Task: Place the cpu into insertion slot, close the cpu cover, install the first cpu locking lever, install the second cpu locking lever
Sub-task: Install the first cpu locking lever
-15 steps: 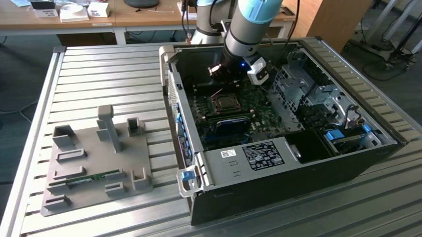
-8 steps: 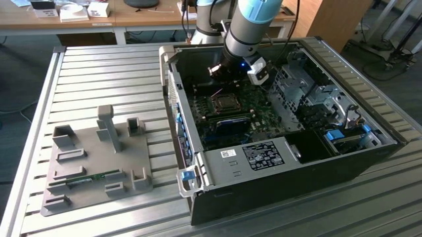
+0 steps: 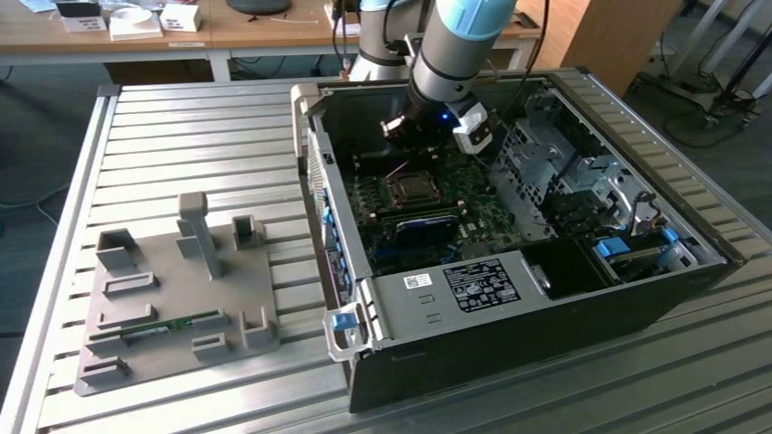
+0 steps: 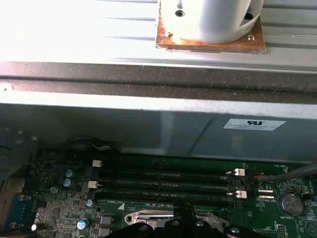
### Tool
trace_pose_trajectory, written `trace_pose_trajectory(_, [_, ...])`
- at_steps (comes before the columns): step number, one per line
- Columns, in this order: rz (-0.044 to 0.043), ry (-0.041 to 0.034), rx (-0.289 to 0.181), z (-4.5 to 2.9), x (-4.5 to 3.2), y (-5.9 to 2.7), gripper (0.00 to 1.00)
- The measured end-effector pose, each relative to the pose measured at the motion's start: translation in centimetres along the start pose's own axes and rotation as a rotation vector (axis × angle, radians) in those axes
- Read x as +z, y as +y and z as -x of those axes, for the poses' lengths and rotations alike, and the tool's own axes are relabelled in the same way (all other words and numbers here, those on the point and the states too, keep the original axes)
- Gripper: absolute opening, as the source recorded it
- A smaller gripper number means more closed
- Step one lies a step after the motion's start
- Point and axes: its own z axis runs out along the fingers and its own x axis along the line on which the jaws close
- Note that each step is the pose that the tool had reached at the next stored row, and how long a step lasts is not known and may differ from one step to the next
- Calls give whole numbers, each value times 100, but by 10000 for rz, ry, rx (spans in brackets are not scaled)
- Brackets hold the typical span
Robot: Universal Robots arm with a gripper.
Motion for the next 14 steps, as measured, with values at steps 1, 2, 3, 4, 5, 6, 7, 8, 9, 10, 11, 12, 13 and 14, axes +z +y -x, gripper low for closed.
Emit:
trace_pose_trajectory(1, [2,-1,0,0,-2,1,11])
trace_pose_trajectory(2, [3,-2,0,0,-2,1,11])
trace_pose_trajectory(3, [4,-3,-1,-1,-2,1,11])
trace_pose_trajectory(4, [2,-16,-6,-12,-2,2,11])
trace_pose_trajectory(5, [0,-44,-14,-33,-2,2,11])
trace_pose_trajectory(6, [-1,-79,-27,-58,0,2,11])
trace_pose_trajectory(7, [-1,-104,-36,-75,2,2,11])
trace_pose_trajectory(8, [-2,-112,-39,-78,3,2,11])
trace_pose_trajectory(9, [-3,-114,-41,-78,6,2,11])
trace_pose_trajectory(10, [-3,-116,-42,-78,10,3,11])
trace_pose_trajectory(11, [0,-119,-40,-79,16,7,11])
trace_pose_trajectory(12, [2,-121,-40,-79,23,15,11])
trace_pose_trajectory(13, [5,-122,-40,-79,30,23,11])
trace_pose_trajectory(14, [5,-122,-39,-79,35,29,11])
